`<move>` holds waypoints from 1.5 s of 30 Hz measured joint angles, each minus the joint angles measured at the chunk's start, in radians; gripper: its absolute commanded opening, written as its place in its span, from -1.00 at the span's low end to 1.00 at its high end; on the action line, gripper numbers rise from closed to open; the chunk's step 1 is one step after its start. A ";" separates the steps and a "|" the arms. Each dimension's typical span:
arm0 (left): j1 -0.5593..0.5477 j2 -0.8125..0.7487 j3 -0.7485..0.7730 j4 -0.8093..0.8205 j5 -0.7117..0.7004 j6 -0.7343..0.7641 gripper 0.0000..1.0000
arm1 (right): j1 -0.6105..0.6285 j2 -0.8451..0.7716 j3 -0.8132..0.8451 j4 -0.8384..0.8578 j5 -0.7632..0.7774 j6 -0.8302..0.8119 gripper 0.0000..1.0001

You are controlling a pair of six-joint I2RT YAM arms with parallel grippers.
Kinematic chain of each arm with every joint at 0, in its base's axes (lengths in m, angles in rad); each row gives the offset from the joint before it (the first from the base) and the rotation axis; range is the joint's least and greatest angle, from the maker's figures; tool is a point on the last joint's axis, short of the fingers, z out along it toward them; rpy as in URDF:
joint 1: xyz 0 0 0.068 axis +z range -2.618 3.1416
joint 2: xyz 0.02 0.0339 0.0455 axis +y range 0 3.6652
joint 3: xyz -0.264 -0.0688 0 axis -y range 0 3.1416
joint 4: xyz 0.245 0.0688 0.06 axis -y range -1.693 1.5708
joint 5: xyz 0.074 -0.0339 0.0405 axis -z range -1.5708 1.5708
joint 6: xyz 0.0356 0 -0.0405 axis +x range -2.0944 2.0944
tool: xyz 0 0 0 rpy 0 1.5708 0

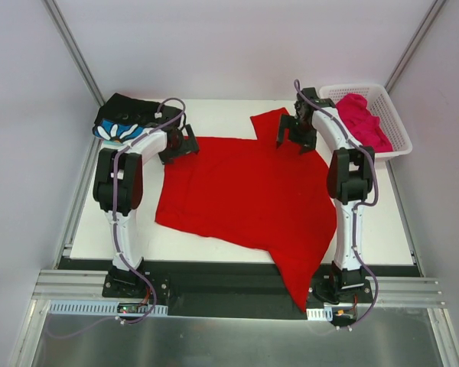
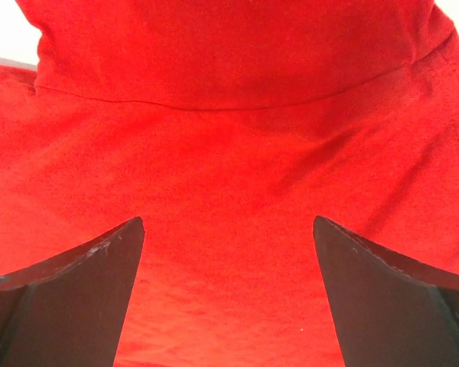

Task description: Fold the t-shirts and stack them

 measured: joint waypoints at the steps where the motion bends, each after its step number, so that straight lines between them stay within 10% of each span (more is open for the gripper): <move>1: 0.000 0.006 0.004 -0.006 0.000 0.003 0.98 | 0.002 0.001 0.000 0.000 0.002 0.000 0.92; 37: 0.002 0.257 0.362 -0.079 0.019 0.010 0.98 | -0.108 0.218 0.250 -0.051 -0.100 0.027 0.92; 45: 0.002 0.128 0.194 -0.057 -0.005 0.010 0.98 | -0.098 0.097 0.060 0.024 -0.128 0.010 0.92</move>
